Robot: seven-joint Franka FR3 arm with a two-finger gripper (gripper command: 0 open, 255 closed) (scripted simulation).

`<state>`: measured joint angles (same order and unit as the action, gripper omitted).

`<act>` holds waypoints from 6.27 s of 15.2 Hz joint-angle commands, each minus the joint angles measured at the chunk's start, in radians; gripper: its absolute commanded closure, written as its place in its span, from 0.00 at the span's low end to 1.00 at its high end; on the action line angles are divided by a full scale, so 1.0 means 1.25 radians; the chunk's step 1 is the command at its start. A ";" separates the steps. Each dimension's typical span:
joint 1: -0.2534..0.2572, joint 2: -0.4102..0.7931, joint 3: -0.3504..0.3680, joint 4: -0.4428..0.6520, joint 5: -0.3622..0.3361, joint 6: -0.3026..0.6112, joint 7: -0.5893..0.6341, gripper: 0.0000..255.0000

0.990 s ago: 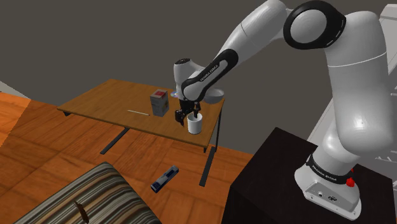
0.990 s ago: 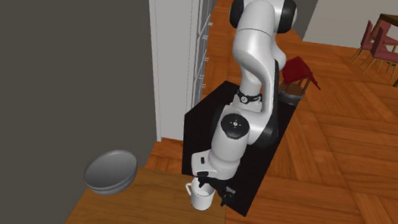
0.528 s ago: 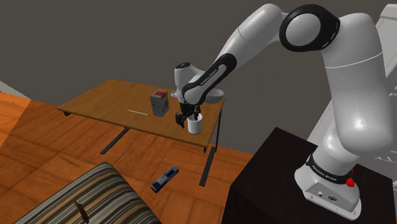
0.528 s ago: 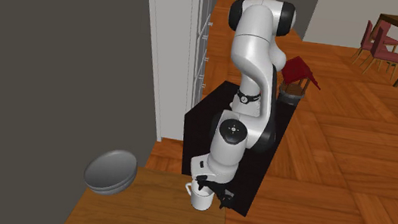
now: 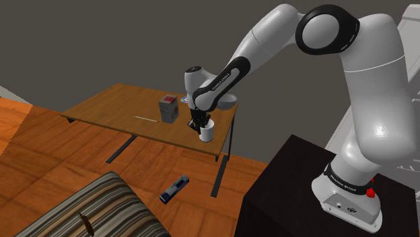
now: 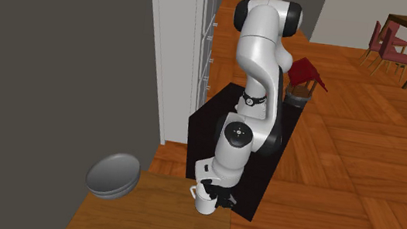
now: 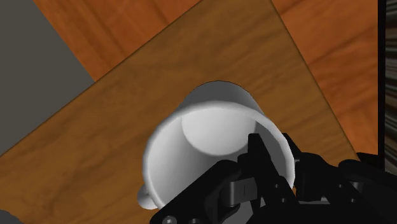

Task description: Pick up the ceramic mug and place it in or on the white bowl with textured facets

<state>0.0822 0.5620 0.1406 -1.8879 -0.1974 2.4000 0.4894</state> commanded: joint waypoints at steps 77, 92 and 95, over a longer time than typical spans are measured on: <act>-0.271 0.265 -0.081 0.752 0.077 -0.454 -0.445 1.00; -0.272 0.278 -0.082 0.715 0.075 -0.404 -0.442 0.00; -0.272 0.278 -0.082 0.715 0.075 -0.404 -0.442 0.00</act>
<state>-0.2576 0.9099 0.0383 -0.9947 -0.1033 1.8952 -0.0627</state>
